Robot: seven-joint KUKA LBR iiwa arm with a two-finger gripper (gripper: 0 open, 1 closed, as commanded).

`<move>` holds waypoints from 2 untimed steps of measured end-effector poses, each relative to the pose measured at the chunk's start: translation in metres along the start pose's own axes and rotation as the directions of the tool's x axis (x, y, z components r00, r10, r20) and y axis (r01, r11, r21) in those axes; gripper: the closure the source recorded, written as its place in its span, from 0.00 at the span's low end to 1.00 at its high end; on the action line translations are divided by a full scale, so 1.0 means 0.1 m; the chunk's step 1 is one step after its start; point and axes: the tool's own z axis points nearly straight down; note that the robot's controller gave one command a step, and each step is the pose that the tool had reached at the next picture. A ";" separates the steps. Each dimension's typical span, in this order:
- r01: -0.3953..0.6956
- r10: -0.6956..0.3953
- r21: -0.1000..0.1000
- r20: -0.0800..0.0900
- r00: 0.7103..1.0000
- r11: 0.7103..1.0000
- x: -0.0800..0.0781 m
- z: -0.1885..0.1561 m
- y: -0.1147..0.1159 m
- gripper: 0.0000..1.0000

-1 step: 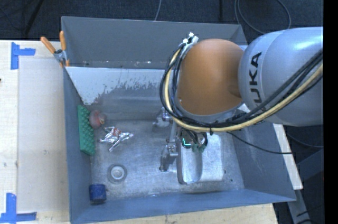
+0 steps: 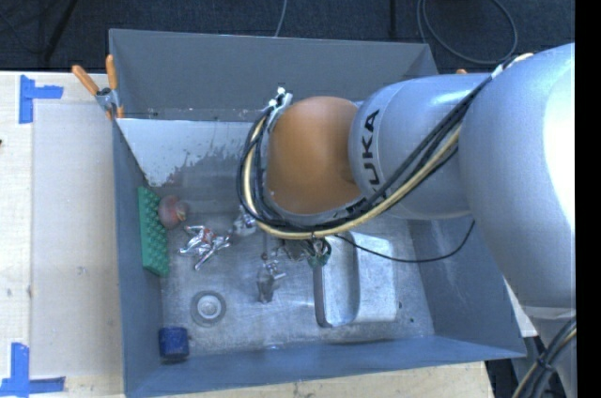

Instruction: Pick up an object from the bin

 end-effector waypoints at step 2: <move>-0.055 0.055 0.011 0.002 0.998 0.998 -0.56 0.17 0.80 0.00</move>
Offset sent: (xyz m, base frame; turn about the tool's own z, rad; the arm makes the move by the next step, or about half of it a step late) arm 0.0234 0.0520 -0.0172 0.0467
